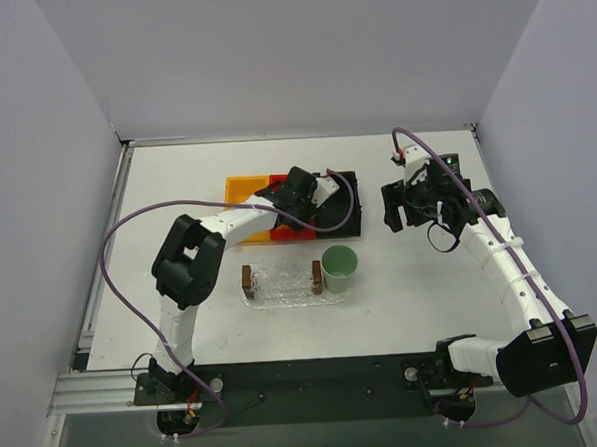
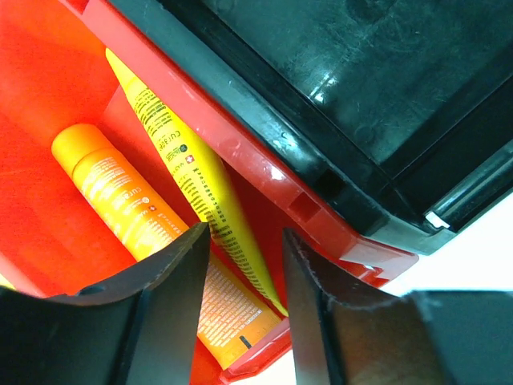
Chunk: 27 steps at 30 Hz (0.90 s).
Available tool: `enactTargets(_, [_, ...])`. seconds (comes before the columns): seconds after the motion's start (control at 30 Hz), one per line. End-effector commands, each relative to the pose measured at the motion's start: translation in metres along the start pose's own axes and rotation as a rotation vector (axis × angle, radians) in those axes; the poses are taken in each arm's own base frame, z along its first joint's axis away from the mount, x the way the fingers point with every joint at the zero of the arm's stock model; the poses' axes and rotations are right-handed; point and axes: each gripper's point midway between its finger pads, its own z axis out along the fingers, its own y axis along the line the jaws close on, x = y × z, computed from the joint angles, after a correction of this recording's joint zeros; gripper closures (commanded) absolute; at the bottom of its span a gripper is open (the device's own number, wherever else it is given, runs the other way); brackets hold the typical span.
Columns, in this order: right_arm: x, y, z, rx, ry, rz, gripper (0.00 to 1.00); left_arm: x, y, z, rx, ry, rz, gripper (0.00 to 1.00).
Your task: Prepare toiletry sets of a toothbrush and toothpaste on the tray
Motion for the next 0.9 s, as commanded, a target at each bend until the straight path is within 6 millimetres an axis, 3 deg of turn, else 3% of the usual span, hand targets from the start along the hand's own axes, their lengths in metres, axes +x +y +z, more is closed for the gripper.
enactTargets(0.0, [-0.001,-0.001,-0.001,-0.004,-0.013,-0.002,0.31,-0.006,-0.002,0.004,0.0,-0.019,0.007,0.51])
enactTargets(0.2, [-0.001,-0.002,0.0,-0.003,-0.008,-0.002,0.31,-0.016,0.001,-0.001,-0.006,-0.032,-0.007,0.59])
enactTargets(0.6, [0.0,-0.001,0.0,-0.011,-0.007,0.0,0.31,-0.046,0.019,-0.029,-0.034,-0.013,-0.046,0.75])
enactTargets(0.87, [0.0,-0.001,0.0,-0.014,-0.003,0.0,0.31,-0.043,0.018,-0.029,-0.022,0.029,-0.066,0.96])
